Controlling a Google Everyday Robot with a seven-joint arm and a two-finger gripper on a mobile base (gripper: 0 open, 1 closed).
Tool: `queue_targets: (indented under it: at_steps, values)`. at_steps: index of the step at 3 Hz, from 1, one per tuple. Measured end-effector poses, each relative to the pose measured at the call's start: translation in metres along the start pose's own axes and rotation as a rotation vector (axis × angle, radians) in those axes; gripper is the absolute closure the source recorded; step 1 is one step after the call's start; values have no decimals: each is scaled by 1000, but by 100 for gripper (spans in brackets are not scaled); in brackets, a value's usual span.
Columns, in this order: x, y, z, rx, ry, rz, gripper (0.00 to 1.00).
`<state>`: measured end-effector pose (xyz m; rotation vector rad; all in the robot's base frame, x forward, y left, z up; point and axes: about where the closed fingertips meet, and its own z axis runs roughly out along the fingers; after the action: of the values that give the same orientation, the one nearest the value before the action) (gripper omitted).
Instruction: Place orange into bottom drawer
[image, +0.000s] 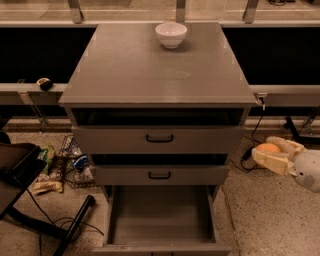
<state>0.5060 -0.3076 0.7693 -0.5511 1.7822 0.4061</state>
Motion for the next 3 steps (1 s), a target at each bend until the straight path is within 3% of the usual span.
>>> queue_targets:
  at_steps: [1,2,3]
  values:
    - [30,33,22,-71,50,36,100]
    - [112,89,62,-178,141,155,100]
    - [208,137,100,-233,230,297,100]
